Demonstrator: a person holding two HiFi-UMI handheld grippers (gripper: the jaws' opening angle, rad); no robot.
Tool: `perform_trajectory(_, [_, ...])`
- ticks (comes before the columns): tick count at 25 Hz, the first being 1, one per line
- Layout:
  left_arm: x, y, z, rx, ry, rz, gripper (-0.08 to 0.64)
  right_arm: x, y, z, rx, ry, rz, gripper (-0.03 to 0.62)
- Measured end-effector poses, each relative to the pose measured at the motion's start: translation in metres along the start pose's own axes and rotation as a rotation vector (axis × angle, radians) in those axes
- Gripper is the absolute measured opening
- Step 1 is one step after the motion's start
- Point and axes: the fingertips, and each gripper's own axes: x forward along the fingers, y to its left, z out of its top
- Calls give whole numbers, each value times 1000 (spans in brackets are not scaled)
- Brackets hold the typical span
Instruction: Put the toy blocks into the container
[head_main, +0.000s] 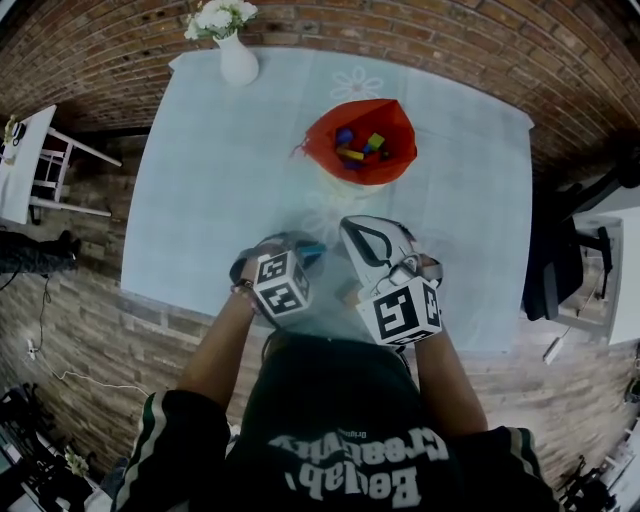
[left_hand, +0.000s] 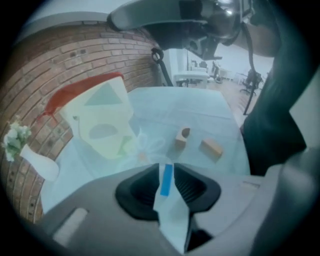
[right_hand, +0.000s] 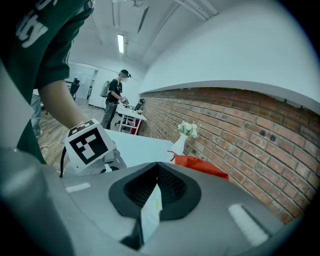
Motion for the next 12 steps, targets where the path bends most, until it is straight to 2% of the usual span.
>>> perform_trajectory(12, [36,-6,-33,47,125,-111,121,-1,9,-5,-33,34,13,6])
